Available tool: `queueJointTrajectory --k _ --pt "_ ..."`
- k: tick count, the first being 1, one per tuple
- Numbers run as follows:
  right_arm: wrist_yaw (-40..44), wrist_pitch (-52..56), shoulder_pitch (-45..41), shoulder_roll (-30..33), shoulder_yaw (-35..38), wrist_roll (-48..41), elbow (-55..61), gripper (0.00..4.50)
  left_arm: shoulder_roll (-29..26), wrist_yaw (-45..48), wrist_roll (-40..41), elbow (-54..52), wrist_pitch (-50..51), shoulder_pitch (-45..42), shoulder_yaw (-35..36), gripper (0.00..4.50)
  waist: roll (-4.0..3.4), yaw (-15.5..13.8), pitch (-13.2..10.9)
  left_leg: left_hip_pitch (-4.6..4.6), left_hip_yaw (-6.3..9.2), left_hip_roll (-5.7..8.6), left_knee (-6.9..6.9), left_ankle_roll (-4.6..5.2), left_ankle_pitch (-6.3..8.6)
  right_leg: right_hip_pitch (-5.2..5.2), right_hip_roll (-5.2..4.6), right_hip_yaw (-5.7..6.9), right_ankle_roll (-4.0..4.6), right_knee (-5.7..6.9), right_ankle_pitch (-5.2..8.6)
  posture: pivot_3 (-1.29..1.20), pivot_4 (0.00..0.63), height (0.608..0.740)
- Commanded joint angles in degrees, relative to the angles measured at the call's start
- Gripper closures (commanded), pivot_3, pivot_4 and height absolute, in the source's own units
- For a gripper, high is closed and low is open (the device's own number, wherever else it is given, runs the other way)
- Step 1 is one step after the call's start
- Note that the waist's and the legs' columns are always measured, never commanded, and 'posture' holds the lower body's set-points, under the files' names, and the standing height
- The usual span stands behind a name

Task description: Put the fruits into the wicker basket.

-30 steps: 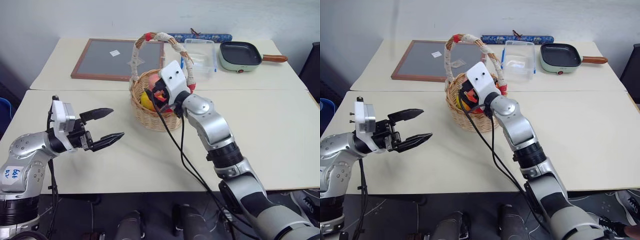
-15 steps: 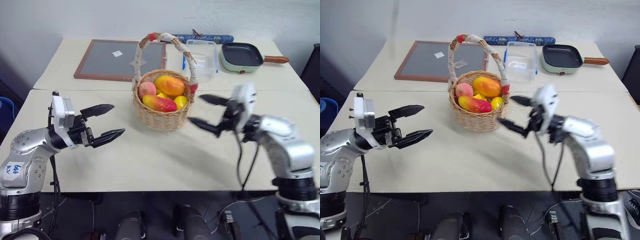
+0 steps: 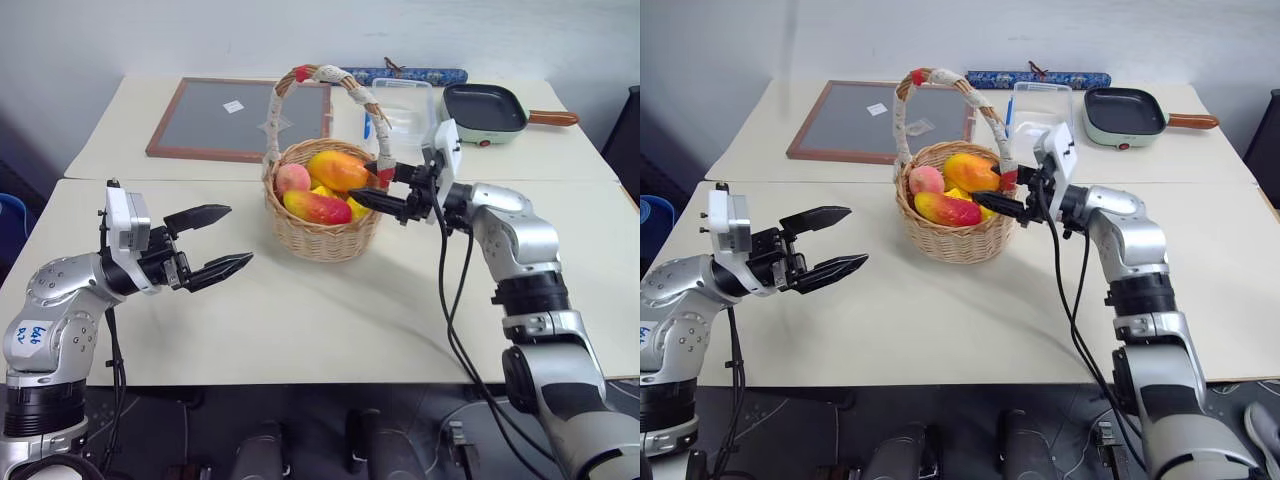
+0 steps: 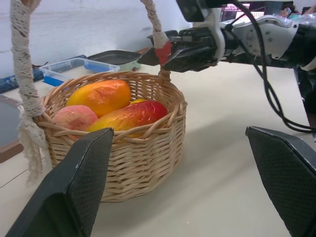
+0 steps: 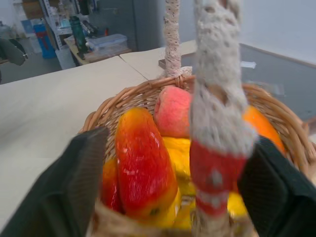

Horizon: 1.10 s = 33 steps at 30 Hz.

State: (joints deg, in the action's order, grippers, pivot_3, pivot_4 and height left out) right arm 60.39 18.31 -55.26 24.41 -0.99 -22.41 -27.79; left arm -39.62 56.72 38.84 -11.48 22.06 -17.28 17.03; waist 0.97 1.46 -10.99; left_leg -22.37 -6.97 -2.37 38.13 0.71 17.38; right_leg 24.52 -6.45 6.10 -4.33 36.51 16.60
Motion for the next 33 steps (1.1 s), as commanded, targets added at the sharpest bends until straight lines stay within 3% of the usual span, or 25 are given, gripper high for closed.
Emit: queueJointTrajectory --k 1,7,11,21,27,33 --pt "2.07 -2.38 -2.14 0.24 1.81 -0.16 -2.5 2.31 0.27 -1.4 1.6 -3.82 -0.37 0.58 1.56 0.0 0.0 0.02 0.0 -0.02 0.04 0.03 0.0 0.01 0.0 0.0 -0.03 -0.02 0.0 -0.01 0.0 0.0 0.15 0.74" --pt "4.14 -0.37 -0.73 1.63 4.12 -2.43 0.97 4.31 0.67 -1.54 2.92 -5.37 0.74 1.34 0.78 0.0 0.0 0.18 0.0 -0.02 0.02 -0.04 -0.02 0.0 0.0 0.01 -0.05 -0.04 -0.01 -0.01 0.0 0.0 0.15 0.74" --pt "-0.58 2.8 6.06 4.91 8.88 -4.61 12.09 4.31 1.35 -0.5 2.3 -3.58 0.31 -0.4 -1.21 0.0 0.0 -0.04 0.0 -0.02 0.04 -0.07 -0.04 -0.02 0.01 0.01 -0.04 -0.04 -0.01 -0.02 0.0 0.0 0.15 0.74" --pt "-24.16 10.18 29.97 10.1 31.81 -8.57 40.83 4.31 3.63 4.67 -0.37 6.03 -2.38 -8.52 -6.79 0.0 0.0 -1.57 0.0 -0.01 0.0 0.13 -0.02 0.02 -0.01 -0.01 0.07 0.06 -0.01 -0.06 0.0 0.0 0.15 0.74" --pt "-26.29 5.93 38.84 12.79 38.12 -6.14 37.06 4.31 4.74 7.44 -1.89 10.95 -3.91 -13.04 -8.8 0.0 -0.01 -1.24 0.0 0.15 -0.19 0.14 -0.02 0.04 -0.03 -0.01 0.14 0.07 -0.01 -0.12 0.0 0.0 0.15 0.74" --pt "-19.68 1.23 40.22 17.39 37.45 -6.02 24.92 4.31 4.76 7.62 -2.06 10.92 -3.93 -13.24 -8.48 0.0 -0.02 -1.06 0.0 0.23 -0.31 0.11 -0.04 0.07 -0.04 0.0 0.19 -0.01 -0.01 -0.12 0.0 0.0 0.15 0.74"
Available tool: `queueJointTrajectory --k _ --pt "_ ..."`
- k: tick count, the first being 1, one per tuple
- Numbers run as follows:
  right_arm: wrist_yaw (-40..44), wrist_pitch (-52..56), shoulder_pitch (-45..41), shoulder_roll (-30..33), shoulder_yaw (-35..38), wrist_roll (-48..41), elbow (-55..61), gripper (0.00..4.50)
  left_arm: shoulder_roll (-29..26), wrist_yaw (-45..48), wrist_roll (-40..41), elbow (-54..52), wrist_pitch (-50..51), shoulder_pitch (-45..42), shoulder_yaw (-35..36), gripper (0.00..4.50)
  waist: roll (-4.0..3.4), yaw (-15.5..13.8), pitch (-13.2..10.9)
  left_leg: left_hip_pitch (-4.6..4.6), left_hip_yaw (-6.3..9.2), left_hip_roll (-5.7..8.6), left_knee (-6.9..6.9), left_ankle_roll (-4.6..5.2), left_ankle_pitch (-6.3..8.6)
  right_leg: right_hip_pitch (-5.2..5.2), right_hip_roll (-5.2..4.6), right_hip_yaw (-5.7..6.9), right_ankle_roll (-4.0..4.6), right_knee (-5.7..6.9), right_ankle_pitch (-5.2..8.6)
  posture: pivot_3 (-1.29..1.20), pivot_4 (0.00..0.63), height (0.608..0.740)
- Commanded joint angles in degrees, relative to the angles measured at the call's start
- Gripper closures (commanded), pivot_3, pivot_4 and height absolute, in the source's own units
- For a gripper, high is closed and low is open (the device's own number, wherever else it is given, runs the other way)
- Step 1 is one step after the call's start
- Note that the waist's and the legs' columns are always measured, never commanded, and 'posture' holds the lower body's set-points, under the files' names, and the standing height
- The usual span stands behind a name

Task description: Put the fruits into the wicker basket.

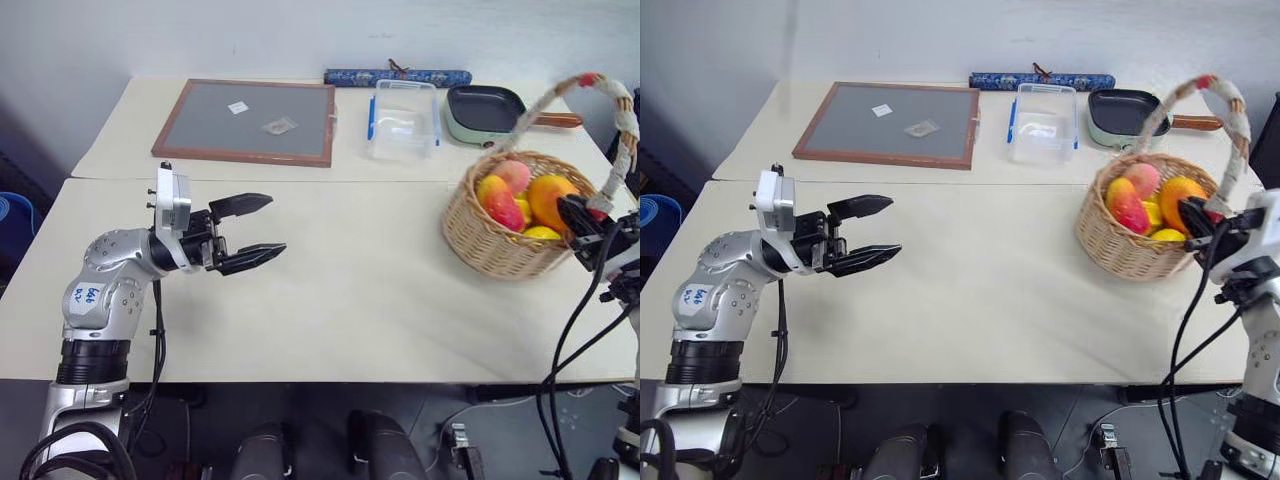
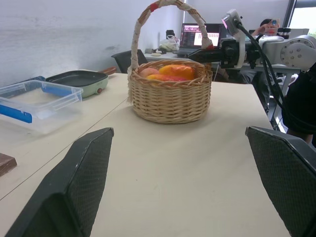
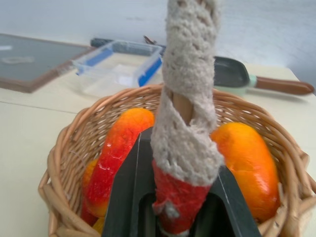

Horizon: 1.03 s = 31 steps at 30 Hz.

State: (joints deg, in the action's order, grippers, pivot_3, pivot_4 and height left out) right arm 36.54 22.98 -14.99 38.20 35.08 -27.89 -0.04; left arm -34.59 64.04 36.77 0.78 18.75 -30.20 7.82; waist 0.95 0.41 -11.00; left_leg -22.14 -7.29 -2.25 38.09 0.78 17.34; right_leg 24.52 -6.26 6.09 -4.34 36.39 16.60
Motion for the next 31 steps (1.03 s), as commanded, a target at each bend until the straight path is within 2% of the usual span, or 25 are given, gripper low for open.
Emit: queueJointTrajectory --k 1,2,6,10,13,17,19,21,22,23,26,31 --pt "5.69 -3.75 -0.02 4.78 1.12 -0.38 -5.29 4.31 -0.36 0.2 0.06 -1.57 -0.55 -0.13 0.88 0.0 0.0 -0.12 0.0 0.0 0.01 -0.01 0.0 0.0 0.0 0.0 0.0 0.0 0.0 0.0 0.0 0.0 0.15 0.74" --pt "7.49 0.26 0.25 6.08 1.37 -2.73 -6.69 3.96 -0.44 0.14 0.12 -1.81 -0.48 0.15 1.01 0.0 0.0 -0.18 0.0 0.0 0.01 0.0 0.01 0.0 0.0 -0.01 0.0 0.0 0.0 -0.01 0.0 0.0 0.15 0.74" --pt "8.47 -6.22 1.81 7.66 1.99 -0.43 -10.17 2.72 -0.7 -0.02 0.79 -2.41 0.53 1.23 1.48 0.0 0.0 -0.37 0.0 0.0 0.07 0.01 0.05 0.03 -0.01 -0.1 -0.02 0.03 0.0 -0.06 0.0 0.0 0.15 0.74" --pt "10.48 -11.87 4.88 9.24 3.46 0.42 -8.4 1.32 -1.07 0.32 0.22 -2.44 0.3 2.02 1.44 0.0 0.0 -0.41 0.0 -0.01 0.07 0.04 0.05 0.05 -0.02 -0.1 -0.05 0.04 -0.01 -0.1 0.0 0.0 0.15 0.74" --pt "21.22 -14.38 12.65 10.05 8.3 -4.59 -4.17 0.37 -4.19 2.22 -0.49 -1.36 0.81 5.45 2.55 0.0 -0.02 -0.45 0.01 -0.02 0.08 0.06 -0.02 0.05 -0.02 -0.09 -0.05 0.04 -0.01 -0.14 -0.01 0.0 0.15 0.74" --pt "25.37 -11.83 21.61 10.8 8.87 -5.46 0.56 0.37 -9.63 3.49 -5.47 -0.62 -3.78 15.04 4.23 0.0 -0.03 0.01 0.02 0.13 0.05 -0.1 -0.15 -0.03 0.04 -0.18 0.03 0.04 -0.02 -0.29 -0.01 0.0 0.15 0.74" --pt "23.62 -15.95 23.01 10.02 6.64 -1.16 1.43 0.37 -10.69 4.39 -5.85 -0.84 -4.87 17.91 4.77 0.0 -0.03 0.22 0.02 0.13 -0.03 -0.24 -0.13 -0.03 0.08 -0.22 0.0 0.05 0.02 -0.46 0.01 0.0 0.15 0.74" --pt "25.81 -18.54 23.8 7.91 3.66 -1.77 3.39 0.37 -11.37 4.12 -7.55 -0.45 -6.85 21.38 5.49 0.0 -0.03 0.17 0.03 0.12 -0.06 -0.19 -0.09 0.11 0.18 -0.22 -0.04 0.03 0.05 -0.47 0.02 0.0 0.15 0.74" --pt "28.65 -19.59 24.79 6.95 0.62 -2.38 5.42 0.19 -11.23 3.55 -8.41 -0.76 -8.45 23.4 6.1 0.0 -0.04 0.11 0.03 0.15 -0.05 -0.23 -0.09 0.21 0.26 -0.24 -0.14 0.01 0.09 -0.48 -0.01 0.0 0.15 0.74" --pt "30.6 -23.07 24.78 5.49 -3.27 -1.04 6.35 0.01 -10.83 2.35 -9.57 -1.29 -10.25 25.17 6.67 0.0 -0.06 0.07 0.04 0.16 -0.03 -0.23 -0.08 0.23 0.3 -0.27 -0.17 0.01 0.11 -0.48 -0.02 0.0 0.15 0.74" --pt "32.81 -29.78 21.33 1.51 -13.72 2.65 6.74 0.01 -9.51 -1.78 -12.51 -3.99 -13.15 27.95 6.9 0.0 -0.04 -0.08 0.05 0.25 0.02 -0.42 -0.06 0.16 0.47 -0.35 -0.23 -0.04 0.18 -0.49 -0.04 0.0 0.15 0.74" --pt "32.07 -36.48 12.69 -3.95 -23.27 6.98 0.09 0.01 -7.88 -4.55 -13.1 -7.54 -14.95 29.94 7.03 0.0 -0.08 -0.18 0.02 0.25 -0.03 -0.37 0.01 -0.08 0.34 -0.32 -0.25 0.01 0.18 -0.42 -0.04 0.0 0.15 0.74"
